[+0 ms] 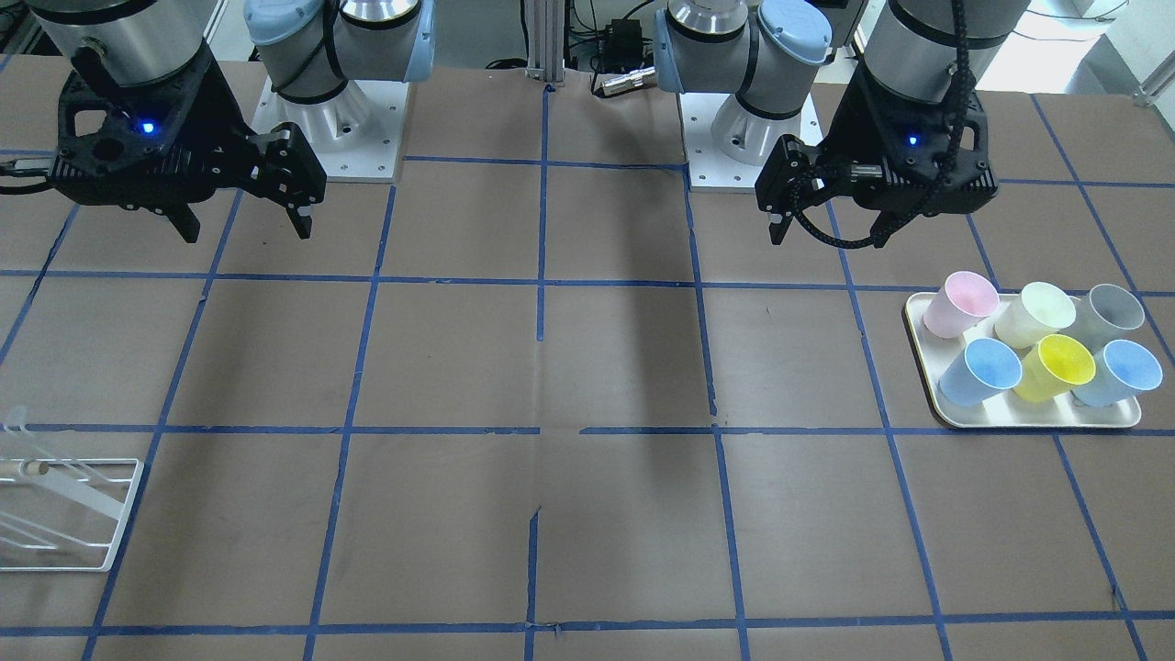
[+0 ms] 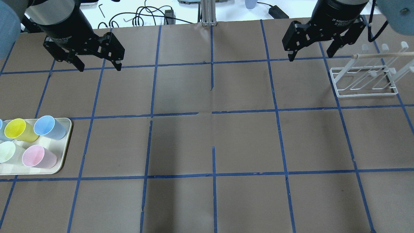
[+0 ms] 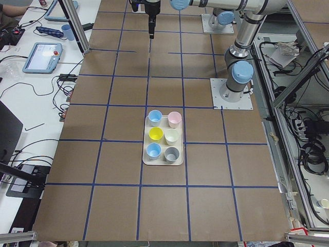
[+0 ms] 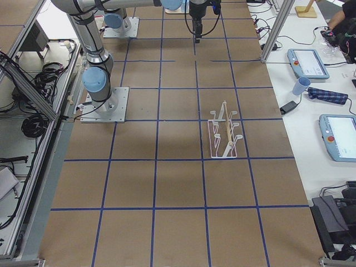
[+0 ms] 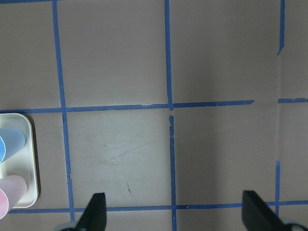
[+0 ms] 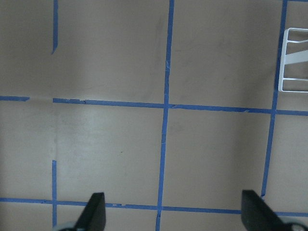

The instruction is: Transfer IKEA cup to right arm and place on rack

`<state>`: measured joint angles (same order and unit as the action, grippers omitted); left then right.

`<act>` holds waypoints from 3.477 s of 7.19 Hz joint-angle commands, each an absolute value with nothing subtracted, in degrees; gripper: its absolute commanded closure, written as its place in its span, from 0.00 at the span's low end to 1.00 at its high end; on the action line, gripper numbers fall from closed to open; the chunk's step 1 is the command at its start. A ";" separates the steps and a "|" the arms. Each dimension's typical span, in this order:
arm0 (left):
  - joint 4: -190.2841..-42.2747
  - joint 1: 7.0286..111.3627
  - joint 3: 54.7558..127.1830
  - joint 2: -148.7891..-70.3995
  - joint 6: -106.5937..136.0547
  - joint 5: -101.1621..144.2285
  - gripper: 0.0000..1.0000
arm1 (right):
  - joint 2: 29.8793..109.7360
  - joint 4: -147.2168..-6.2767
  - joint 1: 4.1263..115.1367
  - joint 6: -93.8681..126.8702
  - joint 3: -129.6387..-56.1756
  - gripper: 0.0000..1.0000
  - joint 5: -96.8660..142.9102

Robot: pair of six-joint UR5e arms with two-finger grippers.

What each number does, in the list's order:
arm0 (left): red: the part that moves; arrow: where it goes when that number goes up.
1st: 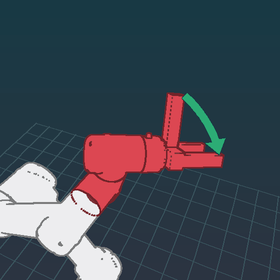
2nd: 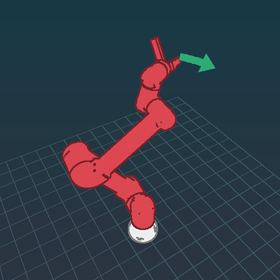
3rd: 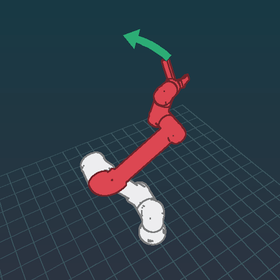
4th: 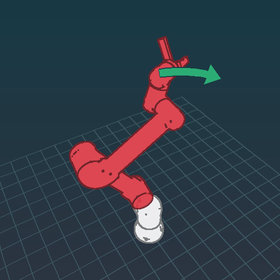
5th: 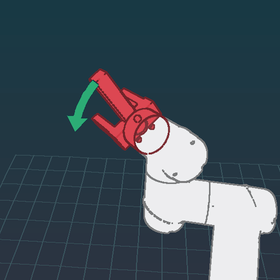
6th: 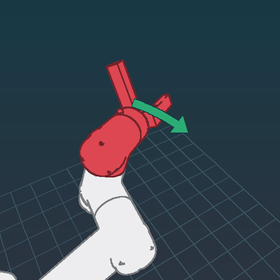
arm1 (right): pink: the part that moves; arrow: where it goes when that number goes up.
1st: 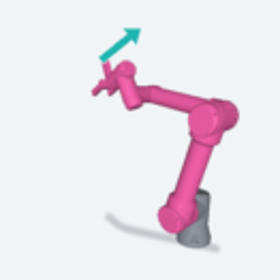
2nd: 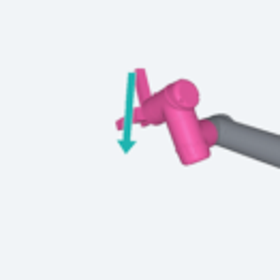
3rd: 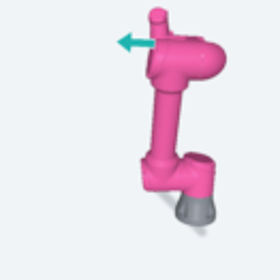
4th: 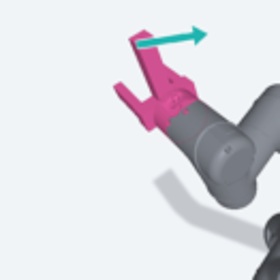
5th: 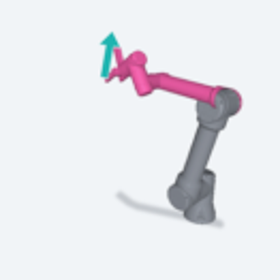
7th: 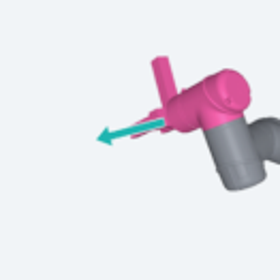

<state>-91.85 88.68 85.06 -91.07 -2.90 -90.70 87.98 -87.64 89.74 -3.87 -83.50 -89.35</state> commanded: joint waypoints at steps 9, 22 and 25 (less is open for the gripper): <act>-97.03 68.59 85.25 -91.22 -34.03 -90.88 0.00 | 87.98 -87.63 89.74 -3.87 -83.58 0.00 -89.12; -65.06 52.73 95.08 -113.64 -72.06 -91.23 0.00 | 87.98 -87.45 89.65 -3.87 -83.58 0.00 -89.03; -64.69 52.56 97.82 -113.47 -72.68 -91.41 0.00 | 87.98 -87.63 89.74 -3.87 -83.58 0.00 -89.03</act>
